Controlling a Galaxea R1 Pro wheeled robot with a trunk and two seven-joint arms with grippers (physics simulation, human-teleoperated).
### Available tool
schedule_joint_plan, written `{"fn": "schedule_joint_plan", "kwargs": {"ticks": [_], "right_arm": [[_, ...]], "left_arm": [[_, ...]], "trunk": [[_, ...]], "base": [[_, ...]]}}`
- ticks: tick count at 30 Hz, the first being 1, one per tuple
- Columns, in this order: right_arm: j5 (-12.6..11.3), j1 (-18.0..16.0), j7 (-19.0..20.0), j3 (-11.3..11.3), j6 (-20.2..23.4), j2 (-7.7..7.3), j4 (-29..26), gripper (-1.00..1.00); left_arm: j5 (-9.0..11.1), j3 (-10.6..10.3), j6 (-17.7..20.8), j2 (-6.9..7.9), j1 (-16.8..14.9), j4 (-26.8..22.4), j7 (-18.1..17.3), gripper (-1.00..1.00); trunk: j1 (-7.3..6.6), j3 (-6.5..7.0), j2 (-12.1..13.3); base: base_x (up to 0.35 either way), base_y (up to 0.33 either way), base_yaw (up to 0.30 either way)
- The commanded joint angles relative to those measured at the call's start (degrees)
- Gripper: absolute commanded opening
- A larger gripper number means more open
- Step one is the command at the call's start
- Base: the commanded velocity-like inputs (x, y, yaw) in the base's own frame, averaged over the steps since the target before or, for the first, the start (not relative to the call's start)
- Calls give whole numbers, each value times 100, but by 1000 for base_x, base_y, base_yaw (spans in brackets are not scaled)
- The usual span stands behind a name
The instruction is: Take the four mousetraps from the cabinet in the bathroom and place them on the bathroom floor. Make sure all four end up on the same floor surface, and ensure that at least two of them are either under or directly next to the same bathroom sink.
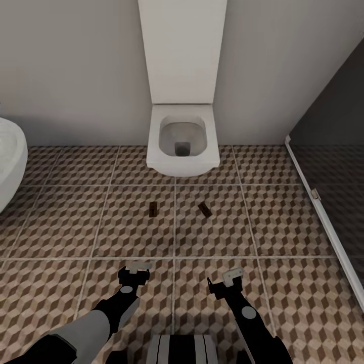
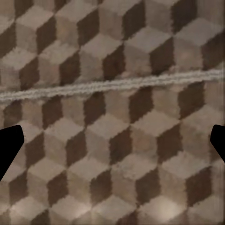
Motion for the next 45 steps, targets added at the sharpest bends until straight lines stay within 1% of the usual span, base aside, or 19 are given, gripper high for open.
{"fn": "schedule_joint_plan", "kwargs": {"ticks": [1, 20, 45], "right_arm": [[55, -1, 20, -11, -1, 2, -4, 100], [55, -1, 21, -11, -1, 1, -4, 100], [55, -1, 25, -11, -1, 1, -4, 100]], "left_arm": [[58, -49, -24, 1, -4, 6, 25, 100], [58, -49, -24, 2, -4, 126, 25, 100], [61, -49, -22, 15, -4, 155, 25, 100]], "trunk": [[-23, 16, 41], [-440, 357, 803], [-989, 806, 1805]], "base": [[0, 0, 0], [0, 0, 0], [0, 0, 0]]}}
